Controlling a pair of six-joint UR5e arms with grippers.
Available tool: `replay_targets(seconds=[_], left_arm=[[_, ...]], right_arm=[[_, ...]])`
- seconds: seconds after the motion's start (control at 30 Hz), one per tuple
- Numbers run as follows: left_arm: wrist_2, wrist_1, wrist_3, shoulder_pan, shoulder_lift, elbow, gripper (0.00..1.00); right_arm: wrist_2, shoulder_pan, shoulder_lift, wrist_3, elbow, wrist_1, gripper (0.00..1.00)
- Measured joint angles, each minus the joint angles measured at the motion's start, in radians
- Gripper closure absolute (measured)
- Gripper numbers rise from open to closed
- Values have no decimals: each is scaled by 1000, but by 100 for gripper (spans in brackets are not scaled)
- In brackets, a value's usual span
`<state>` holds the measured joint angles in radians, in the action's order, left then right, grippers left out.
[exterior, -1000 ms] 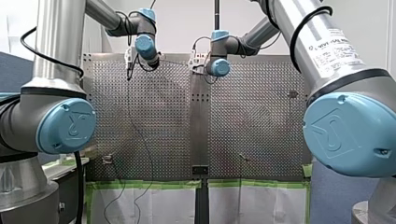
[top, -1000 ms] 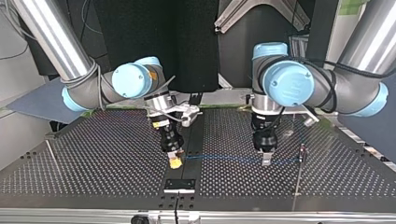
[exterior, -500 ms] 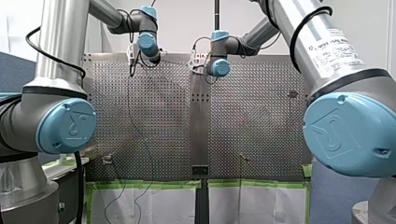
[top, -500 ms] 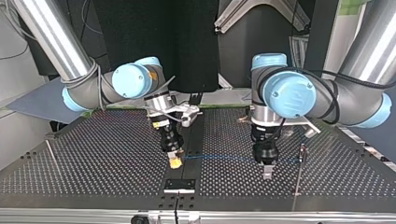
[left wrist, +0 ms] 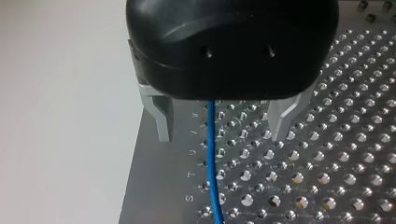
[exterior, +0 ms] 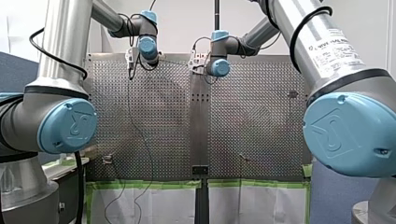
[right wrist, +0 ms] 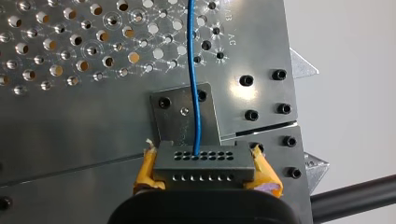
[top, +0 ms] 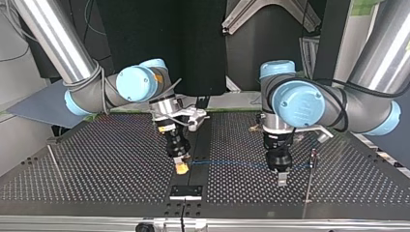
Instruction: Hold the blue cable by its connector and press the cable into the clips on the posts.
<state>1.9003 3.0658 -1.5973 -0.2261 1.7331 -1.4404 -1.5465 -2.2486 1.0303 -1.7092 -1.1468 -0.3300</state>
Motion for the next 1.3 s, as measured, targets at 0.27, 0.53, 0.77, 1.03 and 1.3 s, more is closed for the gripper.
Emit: replay_targets(seconds=[0.27,0.53,0.77,1.03,1.3], left_arm=[[10,-1,22,-2,0,0,1],[30,-10,53,-9,0,-1,100],[37,-13,64,-13,1,-1,100],[26,-6,46,-16,0,-4,100],[27,-43,50,-23,1,-50,100]], right_arm=[[-1,0,-1,0,-3,-1,100],[-1,1,-1,0,-3,-1,100],[-2,0,-2,-1,-3,-1,100],[-1,1,-2,0,-3,0,100],[-2,4,-2,1,-27,6,100]])
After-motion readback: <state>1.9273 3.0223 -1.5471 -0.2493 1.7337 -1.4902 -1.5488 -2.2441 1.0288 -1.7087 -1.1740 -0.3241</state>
